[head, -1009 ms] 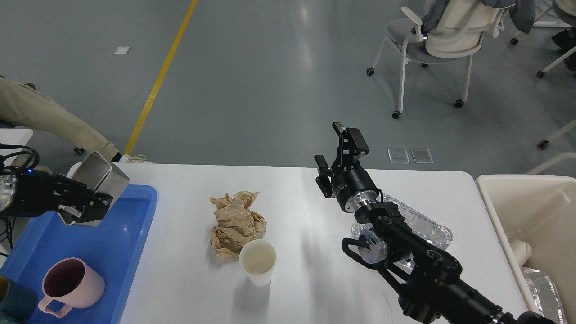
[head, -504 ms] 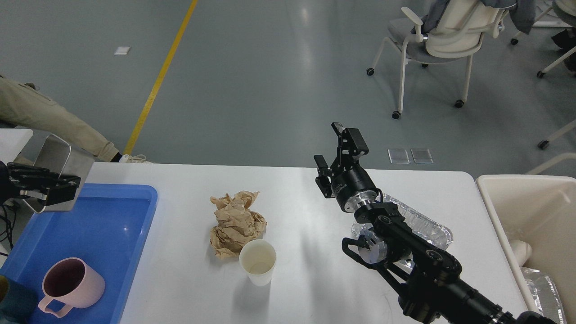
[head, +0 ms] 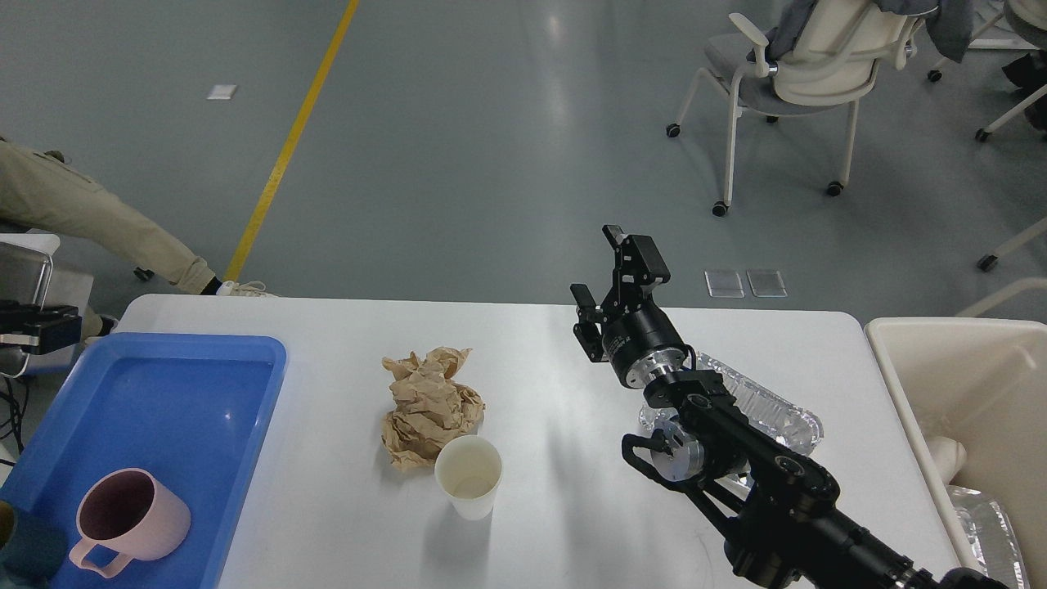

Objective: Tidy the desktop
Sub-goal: 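Lower the metal tin into the blue tray and release it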

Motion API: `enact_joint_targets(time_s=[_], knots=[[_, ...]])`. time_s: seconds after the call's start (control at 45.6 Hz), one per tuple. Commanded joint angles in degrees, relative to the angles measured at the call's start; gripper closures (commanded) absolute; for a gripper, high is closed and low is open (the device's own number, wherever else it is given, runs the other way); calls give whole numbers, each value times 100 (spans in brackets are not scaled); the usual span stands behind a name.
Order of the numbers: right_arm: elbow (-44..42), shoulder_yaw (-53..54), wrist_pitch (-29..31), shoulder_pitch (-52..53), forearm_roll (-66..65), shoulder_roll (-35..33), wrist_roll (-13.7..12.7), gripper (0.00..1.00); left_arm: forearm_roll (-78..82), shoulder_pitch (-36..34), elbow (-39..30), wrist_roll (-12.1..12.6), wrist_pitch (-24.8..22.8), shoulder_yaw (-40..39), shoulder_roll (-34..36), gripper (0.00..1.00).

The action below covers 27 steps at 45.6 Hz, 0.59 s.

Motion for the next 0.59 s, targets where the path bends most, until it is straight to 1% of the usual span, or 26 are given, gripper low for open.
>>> enact_joint_targets(time_s=[0.0, 0.153, 0.351, 0.57], knots=[[-17, 0, 9, -16, -3, 0, 0, 0, -101, 178, 455, 18, 122, 13, -362, 98], [-9, 0, 8, -25, -3, 0, 0, 0, -83, 442, 903, 27, 297, 39, -670, 98], [-9, 0, 0, -34, -3, 0, 0, 0, 5, 750, 1554, 35, 579, 118, -1250, 98], [-9, -8, 0, -51, -3, 0, 0, 0, -4, 776, 2134, 35, 860, 584, -1812, 98]])
